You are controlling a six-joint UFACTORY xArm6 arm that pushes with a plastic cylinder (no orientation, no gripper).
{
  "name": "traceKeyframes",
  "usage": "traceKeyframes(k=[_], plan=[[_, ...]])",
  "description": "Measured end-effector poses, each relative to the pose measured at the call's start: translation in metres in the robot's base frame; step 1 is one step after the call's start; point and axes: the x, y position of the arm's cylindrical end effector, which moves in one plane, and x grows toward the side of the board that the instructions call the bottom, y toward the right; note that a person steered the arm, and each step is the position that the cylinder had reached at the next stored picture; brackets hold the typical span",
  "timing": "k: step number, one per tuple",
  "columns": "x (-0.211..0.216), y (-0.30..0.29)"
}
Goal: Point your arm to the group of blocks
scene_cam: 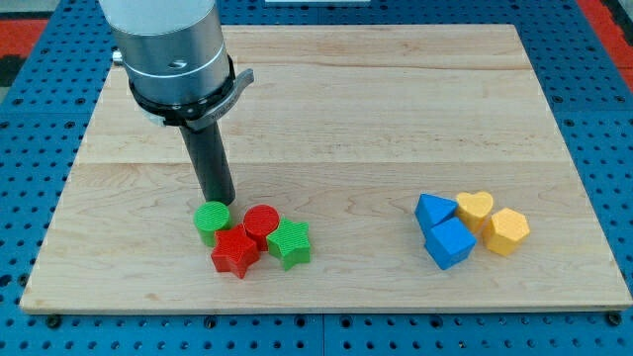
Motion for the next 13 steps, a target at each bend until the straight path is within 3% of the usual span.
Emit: traceKeyframes(k=[2, 3, 4, 5, 6, 7, 8, 9, 10, 12, 13], plan=[[-0.001, 0.000], [-0.025, -0.030], [-0.072, -0.024], [-0.132, 0.046], [-0.152, 0.150], [-0.140, 0.283], [-0.057, 0.393], [0.055, 0.411], [0.118, 0.398], [0.117, 0.389], [0.089, 0.382]])
